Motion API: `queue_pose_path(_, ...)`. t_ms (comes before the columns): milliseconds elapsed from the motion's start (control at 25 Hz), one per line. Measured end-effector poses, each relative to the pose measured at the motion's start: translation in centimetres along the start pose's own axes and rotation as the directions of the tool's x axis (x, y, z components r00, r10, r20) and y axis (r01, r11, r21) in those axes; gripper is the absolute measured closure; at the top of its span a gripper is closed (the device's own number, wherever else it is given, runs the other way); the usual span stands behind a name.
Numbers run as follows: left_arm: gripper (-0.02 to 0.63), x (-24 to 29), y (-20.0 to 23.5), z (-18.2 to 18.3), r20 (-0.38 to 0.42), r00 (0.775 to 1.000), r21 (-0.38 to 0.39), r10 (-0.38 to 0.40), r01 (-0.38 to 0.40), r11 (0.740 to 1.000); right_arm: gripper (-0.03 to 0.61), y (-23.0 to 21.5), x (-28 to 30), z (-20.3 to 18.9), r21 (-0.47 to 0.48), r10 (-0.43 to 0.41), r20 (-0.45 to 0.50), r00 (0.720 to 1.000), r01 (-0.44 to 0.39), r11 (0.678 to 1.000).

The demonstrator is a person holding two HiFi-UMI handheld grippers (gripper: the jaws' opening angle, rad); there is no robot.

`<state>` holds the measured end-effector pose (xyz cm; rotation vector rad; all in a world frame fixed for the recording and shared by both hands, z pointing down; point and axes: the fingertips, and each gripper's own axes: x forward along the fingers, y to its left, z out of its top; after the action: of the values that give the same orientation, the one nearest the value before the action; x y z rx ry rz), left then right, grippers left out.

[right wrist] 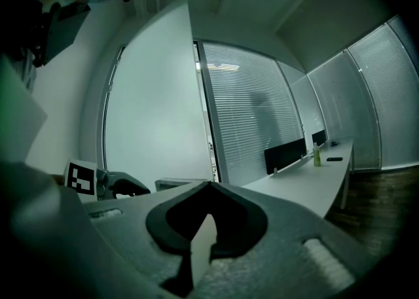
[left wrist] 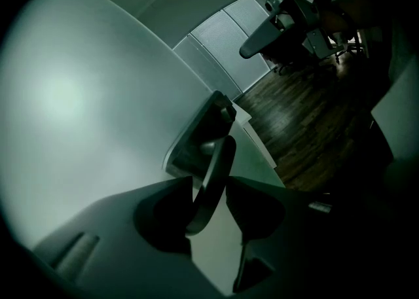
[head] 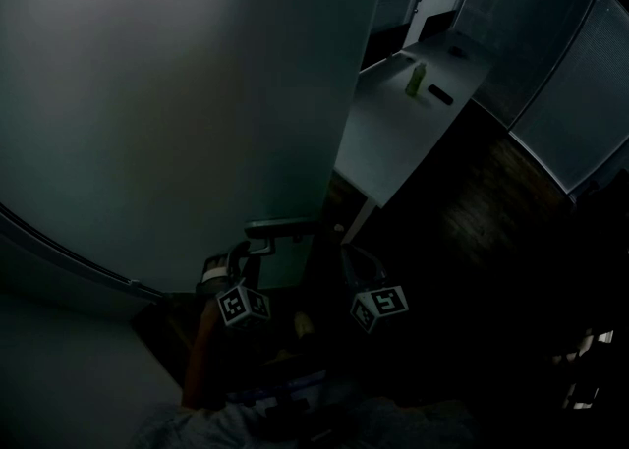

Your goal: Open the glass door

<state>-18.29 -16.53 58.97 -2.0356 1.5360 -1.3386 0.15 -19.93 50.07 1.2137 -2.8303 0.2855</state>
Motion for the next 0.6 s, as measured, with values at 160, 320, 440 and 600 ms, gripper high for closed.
queue_pose_path(160,0.448,-1.3,-0.8,-0.5,0.030,0.999,0.011,-0.009,0.009,1.000,0.577,1.8,-1.9,-0.4,-0.006,-0.029,0.014,0.999,0.029,1.000)
queue_pose_path(320,0.446,-2.3,-1.4,-0.4,0.061,0.998,0.018,-0.026,0.025,1.000,0.577,2.8,-3.7,-0.6,0.012,-0.064,0.030,0.998,0.063,0.998)
queue_pose_path(440,0.447,-3.0,-1.9,-0.6,0.067,0.997,0.034,-0.032,0.030,0.999,0.577,4.1,-5.0,-0.6,0.008,-0.074,0.031,0.997,0.074,0.997)
queue_pose_path(600,0.447,-5.1,-3.2,-0.6,0.070,0.997,0.043,-0.044,0.041,0.998,0.577,5.3,-8.0,-1.1,0.007,-0.105,0.027,0.994,0.105,0.994)
